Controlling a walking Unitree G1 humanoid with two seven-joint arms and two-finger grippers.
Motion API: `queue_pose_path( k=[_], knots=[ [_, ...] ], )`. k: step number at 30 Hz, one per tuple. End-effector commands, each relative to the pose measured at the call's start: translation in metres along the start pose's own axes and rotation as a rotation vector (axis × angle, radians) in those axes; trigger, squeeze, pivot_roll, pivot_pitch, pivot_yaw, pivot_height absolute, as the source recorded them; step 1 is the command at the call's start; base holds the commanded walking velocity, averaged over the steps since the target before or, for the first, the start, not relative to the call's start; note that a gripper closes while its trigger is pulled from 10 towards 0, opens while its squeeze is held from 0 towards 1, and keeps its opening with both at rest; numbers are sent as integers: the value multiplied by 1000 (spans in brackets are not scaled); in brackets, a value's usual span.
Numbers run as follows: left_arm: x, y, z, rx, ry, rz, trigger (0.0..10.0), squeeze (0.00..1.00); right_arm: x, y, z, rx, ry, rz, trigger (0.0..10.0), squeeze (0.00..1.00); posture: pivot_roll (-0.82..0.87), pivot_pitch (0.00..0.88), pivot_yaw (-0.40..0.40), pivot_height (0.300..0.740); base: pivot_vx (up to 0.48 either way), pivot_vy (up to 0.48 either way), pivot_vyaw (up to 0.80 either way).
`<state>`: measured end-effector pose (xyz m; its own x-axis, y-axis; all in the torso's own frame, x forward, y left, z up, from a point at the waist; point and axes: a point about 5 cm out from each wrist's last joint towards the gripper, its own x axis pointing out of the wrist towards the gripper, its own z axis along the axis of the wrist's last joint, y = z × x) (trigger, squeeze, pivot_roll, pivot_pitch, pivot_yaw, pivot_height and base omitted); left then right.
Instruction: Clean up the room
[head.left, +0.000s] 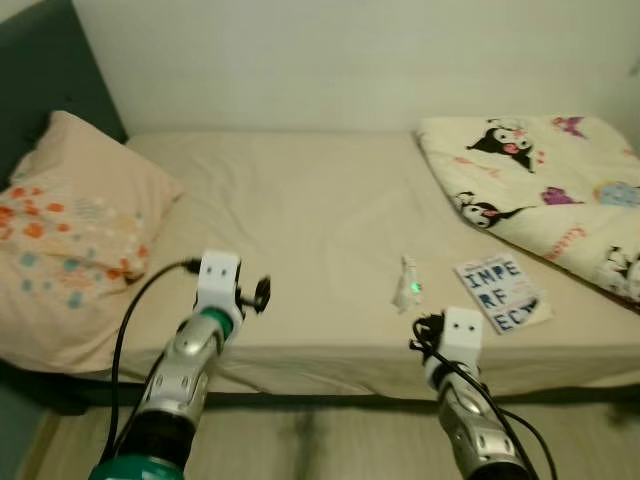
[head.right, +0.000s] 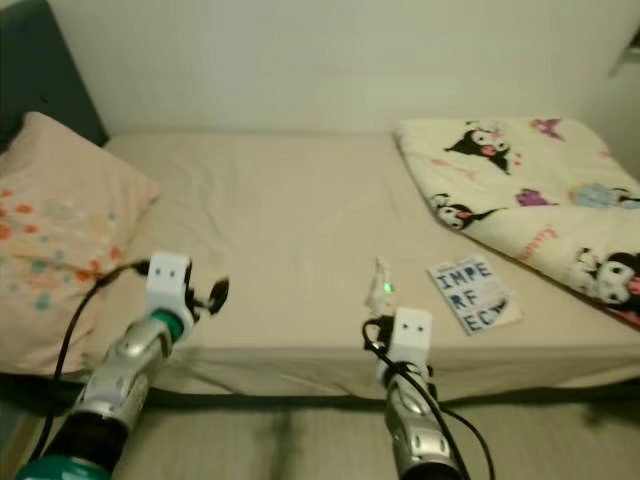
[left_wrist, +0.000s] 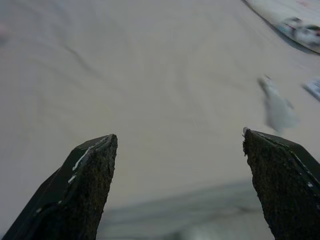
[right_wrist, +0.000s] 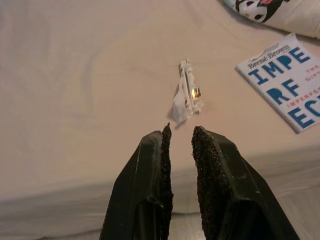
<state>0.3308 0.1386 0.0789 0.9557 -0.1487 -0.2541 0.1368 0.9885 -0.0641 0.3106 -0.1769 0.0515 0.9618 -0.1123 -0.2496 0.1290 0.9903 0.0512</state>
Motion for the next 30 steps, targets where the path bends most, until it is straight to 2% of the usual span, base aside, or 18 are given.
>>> queue_pose_path(
  k=[1,5,7,8,9,10,11,12,13,15,17,19,20,23,26,27,28,30],
  knots=[
    [-1,3,2,-4,-14,6,10000,0,-1,6,-2,7,21,25,10000,0,63,56,40,740,0,0,0],
    [-2,3,4,57,-19,-1,10000,0,3,23,19,-48,-20,98,10000,0,74,79,32,740,0,0,0],
    [-2,3,4,57,-19,-1,10000,0,3,23,19,-48,-20,98,10000,0,74,79,32,740,0,0,0],
    [-2,5,8,60,-26,6,10000,0,6,34,36,-52,-57,134,10000,0,77,89,31,740,0,0,0],
    [0,7,16,56,-33,14,10000,0,13,53,70,-63,-117,206,10000,0,86,123,23,740,0,0,0],
    [0,7,16,56,-33,14,10000,0,13,53,70,-63,-117,206,10000,0,86,123,23,740,0,0,0],
    [4,6,25,54,-43,15,10000,0,16,74,108,-113,-188,295,10000,0,91,150,20,740,0,0,0],
    [6,6,32,57,-50,13,10000,0,15,89,136,-157,-239,358,10000,0,88,166,19,740,0,0,0],
    [6,6,32,57,-50,13,10000,0,15,89,136,-157,-239,358,10000,0,88,166,19,740,0,0,0],
    [10,7,42,57,-68,14,10000,0,7,115,182,-205,-327,452,10000,0,78,191,16,740,0,0,0],
    [10,7,42,57,-68,14,10000,0,7,115,182,-205,-327,452,10000,0,78,191,16,740,0,0,0],
    [8,11,54,76,-95,20,10000,0,-9,137,216,-205,-406,545,10000,0,95,244,8,740,0,0,0],
    [8,11,54,76,-95,20,10000,0,-9,137,216,-205,-406,545,10000,0,95,244,8,740,0,0,0],
    [2,18,66,86,-119,29,10000,0,-40,163,263,-199,-517,671,10000,0,106,284,1,740,0,0,0],
    [0,20,67,95,-122,31,10000,0,-50,168,276,-200,-556,693,10000,0,109,287,-3,740,0,0,0],
    [-3,23,67,90,-120,48,10000,0,-68,176,299,-207,-616,733,10000,0,116,294,-8,740,0,0,0],
    [-3,23,67,90,-120,48,10000,0,-68,176,299,-207,-616,733,10000,0,116,294,-8,740,0,0,0],
    [-5,24,67,100,-120,53,10000,0,-82,181,316,-219,-656,766,10000,0,114,298,-9,740,0,0,0]
  ],
)
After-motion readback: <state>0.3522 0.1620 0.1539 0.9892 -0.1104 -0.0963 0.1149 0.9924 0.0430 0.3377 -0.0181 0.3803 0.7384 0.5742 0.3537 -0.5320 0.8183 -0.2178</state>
